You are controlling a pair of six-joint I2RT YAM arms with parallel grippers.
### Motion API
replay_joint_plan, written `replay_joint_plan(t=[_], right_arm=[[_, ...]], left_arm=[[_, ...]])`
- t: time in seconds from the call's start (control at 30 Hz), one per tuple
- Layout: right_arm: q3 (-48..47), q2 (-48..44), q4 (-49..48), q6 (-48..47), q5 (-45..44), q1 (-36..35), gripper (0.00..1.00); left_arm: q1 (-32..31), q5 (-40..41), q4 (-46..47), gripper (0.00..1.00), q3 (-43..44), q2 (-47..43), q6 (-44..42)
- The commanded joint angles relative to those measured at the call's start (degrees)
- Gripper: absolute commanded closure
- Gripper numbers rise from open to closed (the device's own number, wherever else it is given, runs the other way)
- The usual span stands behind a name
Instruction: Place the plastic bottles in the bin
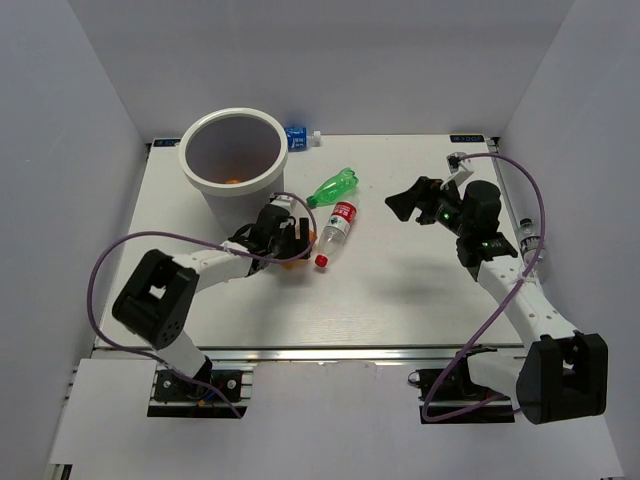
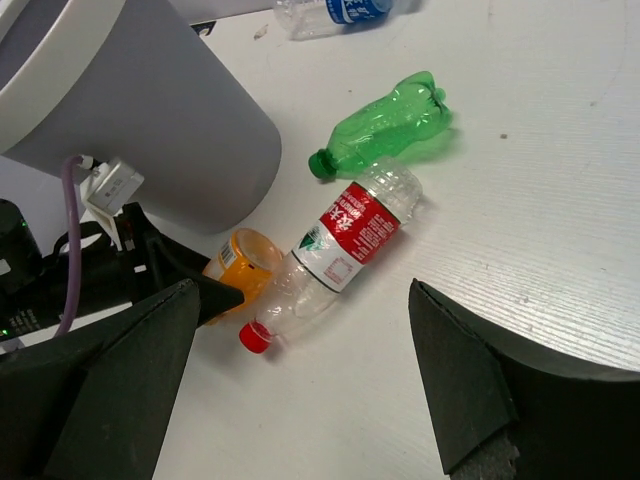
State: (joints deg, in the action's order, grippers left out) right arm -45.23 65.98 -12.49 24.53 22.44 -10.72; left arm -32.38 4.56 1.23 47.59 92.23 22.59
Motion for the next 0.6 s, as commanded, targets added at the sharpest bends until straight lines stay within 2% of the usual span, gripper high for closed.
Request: replay_joint_plan(t=[0.0, 0.13, 0.17, 0.3, 0.4, 0.5, 0.57], right_arm=[[0.76, -0.76, -2.54, 0.87, 0.76, 1.31, 0.11], [1.02, -0.32, -3.24, 1.74, 1.99, 2.54, 0.11], [1.2, -0.32, -3.5, 1.92, 2.35, 2.72, 0.11], [1.46, -0.06, -4.21, 2.18, 3.05, 3.25, 0.11], [1.46, 0.29, -4.21, 2.19, 3.66, 3.43, 0.11], [1.38, 0.47, -4.3, 2.01, 4.11, 3.51, 0.11], [1.38, 0.56, -4.47, 1.83, 4.46, 3.6, 0.11]], left_arm=[[-0.14, -0.07, 0.17, 0.14, 3.73, 1.46, -0.27], [-0.31, -0.25, -0.27, 0.29, 3.56, 0.24, 0.0], [-0.66, -0.08, -0.79, 0.38, 3.38, -1.68, -0.09], [-1.54, -0.16, -1.67, 0.51, 2.77, -8.28, -1.32], [-2.25, -1.91, -4.4, 0.55, 3.73, -13.99, -1.93], [-3.04, -4.46, -5.02, 0.56, 5.92, -19.78, -3.07], [-3.04, -5.17, -7.28, 0.56, 10.4, -21.64, -2.9]])
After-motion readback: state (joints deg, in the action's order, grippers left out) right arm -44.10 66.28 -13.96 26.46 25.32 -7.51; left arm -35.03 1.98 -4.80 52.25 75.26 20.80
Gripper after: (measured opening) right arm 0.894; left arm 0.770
